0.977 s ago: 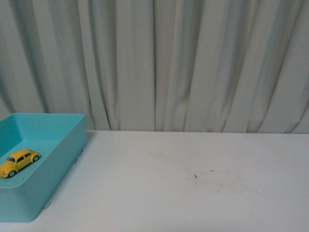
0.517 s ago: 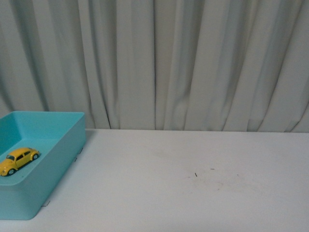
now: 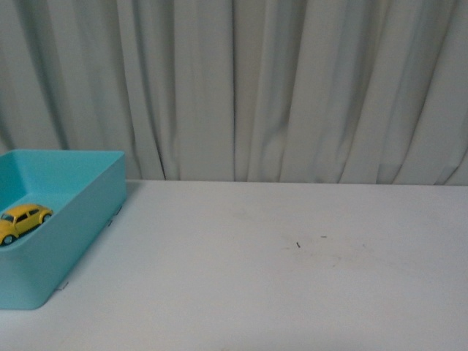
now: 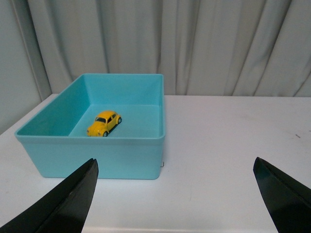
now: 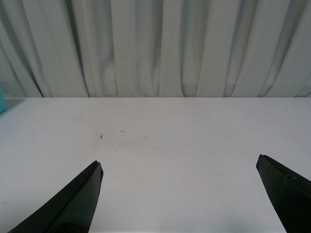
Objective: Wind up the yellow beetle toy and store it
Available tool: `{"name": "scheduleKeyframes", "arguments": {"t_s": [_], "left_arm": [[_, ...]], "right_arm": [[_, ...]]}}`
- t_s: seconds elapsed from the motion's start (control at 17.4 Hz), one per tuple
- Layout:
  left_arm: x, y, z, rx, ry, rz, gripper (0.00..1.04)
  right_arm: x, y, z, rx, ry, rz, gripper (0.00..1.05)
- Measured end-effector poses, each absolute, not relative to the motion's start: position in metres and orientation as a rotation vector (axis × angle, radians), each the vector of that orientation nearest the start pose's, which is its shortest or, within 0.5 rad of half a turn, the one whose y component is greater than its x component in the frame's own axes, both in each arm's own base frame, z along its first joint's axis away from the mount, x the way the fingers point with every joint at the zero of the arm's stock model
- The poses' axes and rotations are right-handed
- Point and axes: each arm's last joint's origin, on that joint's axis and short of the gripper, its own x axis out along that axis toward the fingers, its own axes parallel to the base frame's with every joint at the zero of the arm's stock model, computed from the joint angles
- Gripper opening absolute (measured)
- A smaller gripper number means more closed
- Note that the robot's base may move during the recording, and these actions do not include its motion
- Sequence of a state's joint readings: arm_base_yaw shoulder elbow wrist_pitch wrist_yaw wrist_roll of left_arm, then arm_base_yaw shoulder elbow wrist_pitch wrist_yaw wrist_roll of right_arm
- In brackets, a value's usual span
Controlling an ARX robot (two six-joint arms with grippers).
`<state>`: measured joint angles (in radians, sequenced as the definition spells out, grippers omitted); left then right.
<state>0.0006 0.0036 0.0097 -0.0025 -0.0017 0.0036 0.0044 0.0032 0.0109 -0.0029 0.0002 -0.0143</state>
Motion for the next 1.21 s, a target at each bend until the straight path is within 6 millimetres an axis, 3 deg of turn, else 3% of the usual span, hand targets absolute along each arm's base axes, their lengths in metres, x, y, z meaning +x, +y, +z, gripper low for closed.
{"name": "scheduleKeyframes", "arguments": {"t_s": [1.21], "left_arm": [[0.0973, 0.0001, 0.1662, 0.003, -0.002, 0.001, 0.98]], "right_arm": [[0.0973, 0.0004, 0.1666, -0.013, -0.004, 0.004, 0.98]]}}
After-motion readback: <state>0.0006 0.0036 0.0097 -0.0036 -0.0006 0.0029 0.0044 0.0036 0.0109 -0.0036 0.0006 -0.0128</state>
